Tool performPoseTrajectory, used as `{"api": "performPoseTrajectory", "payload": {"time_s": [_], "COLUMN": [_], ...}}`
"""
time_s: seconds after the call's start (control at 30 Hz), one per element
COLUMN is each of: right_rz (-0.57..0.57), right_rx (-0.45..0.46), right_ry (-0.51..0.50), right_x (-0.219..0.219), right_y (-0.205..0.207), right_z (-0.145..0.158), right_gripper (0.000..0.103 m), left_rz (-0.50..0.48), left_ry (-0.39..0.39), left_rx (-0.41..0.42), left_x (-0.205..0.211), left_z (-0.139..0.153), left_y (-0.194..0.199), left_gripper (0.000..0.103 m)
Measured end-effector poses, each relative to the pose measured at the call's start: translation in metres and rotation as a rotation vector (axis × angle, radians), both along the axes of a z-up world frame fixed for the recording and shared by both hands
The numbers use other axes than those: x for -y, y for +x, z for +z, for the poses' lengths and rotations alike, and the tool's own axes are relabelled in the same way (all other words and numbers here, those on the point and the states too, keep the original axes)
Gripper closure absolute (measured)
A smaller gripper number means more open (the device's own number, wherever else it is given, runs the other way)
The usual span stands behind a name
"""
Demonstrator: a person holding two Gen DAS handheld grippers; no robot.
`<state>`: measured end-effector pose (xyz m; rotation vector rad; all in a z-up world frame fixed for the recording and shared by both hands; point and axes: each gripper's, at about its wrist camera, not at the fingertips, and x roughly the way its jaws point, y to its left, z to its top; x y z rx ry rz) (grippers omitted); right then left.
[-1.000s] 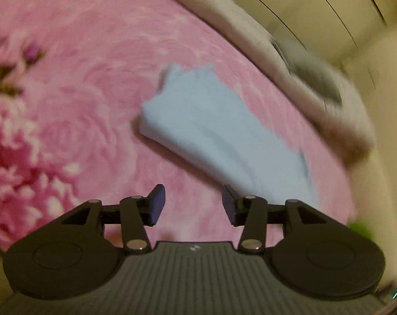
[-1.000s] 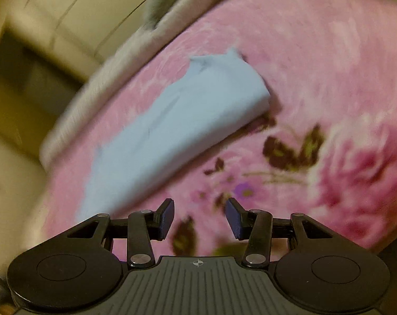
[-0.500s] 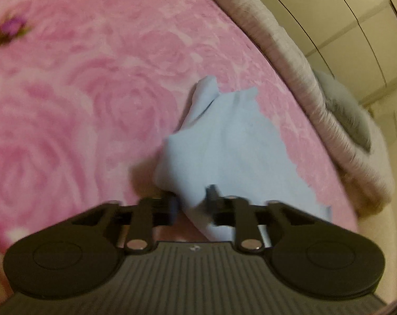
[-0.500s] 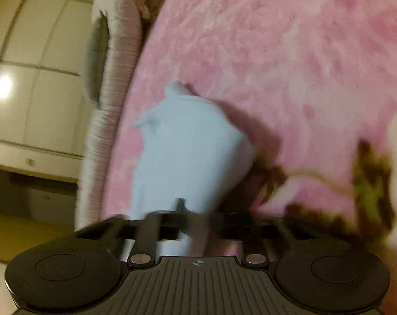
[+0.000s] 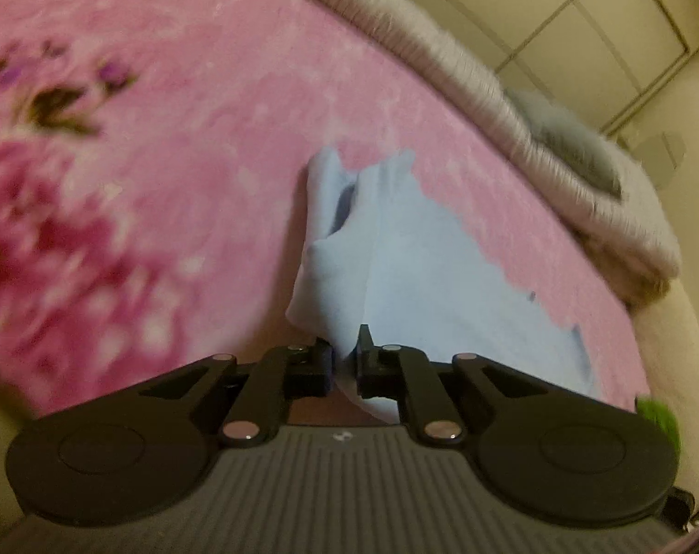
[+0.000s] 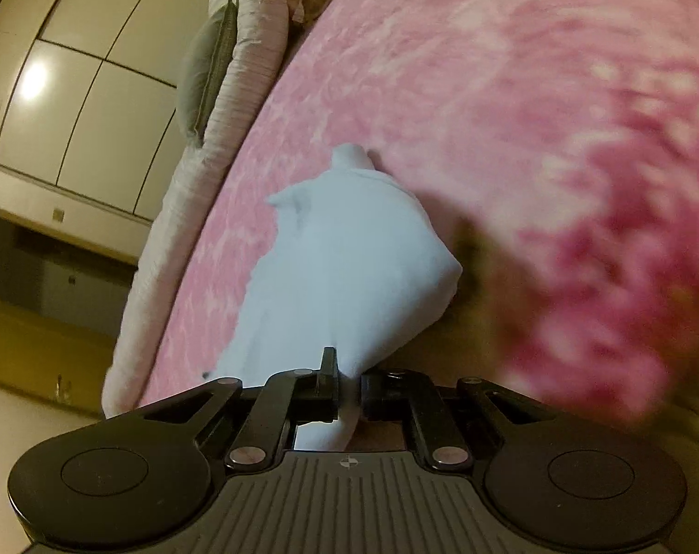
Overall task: Fold clothes
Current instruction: 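Grasp the sweatshirt edge with the left gripper while the right gripper grasps the other edge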
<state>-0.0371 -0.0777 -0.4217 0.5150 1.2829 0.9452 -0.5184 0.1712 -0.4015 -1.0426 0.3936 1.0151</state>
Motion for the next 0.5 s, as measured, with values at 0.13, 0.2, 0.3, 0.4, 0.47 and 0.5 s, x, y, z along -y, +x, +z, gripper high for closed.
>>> {"api": "performPoseTrajectory", "payload": {"time_s": [0.13, 0.2, 0.3, 0.4, 0.47, 0.5], "right_rz": [-0.041, -0.063, -0.088, -0.121, -0.138, -0.142], "right_rx": [-0.089, -0.111, -0.090, -0.113, -0.120, -0.114], "right_ry": [0.016, 0.033, 0.034, 0.032, 0.033, 0.030], "right_x": [0.029, 0.035, 0.039, 0.039, 0.038, 0.036], "right_y": [0.002, 0.007, 0.013, 0.017, 0.019, 0.020], "right_z": [-0.014, -0.013, -0.007, -0.013, -0.016, -0.016], "right_gripper": [0.082, 0.074, 0.071, 0.071, 0.071, 0.072], "left_rz": [-0.038, -0.060, -0.084, -0.092, -0.098, -0.100], "left_ry": [-0.032, 0.008, 0.116, 0.084, 0.064, 0.053], "left_rx": [-0.058, -0.092, -0.142, -0.131, -0.124, -0.121], "left_x": [0.012, 0.016, 0.024, 0.017, 0.012, 0.009], "left_z": [0.010, 0.028, 0.053, 0.043, 0.036, 0.032], "left_y": [-0.011, -0.012, -0.008, -0.006, -0.005, -0.004], "left_gripper": [0.093, 0.095, 0.097, 0.095, 0.095, 0.095]}}
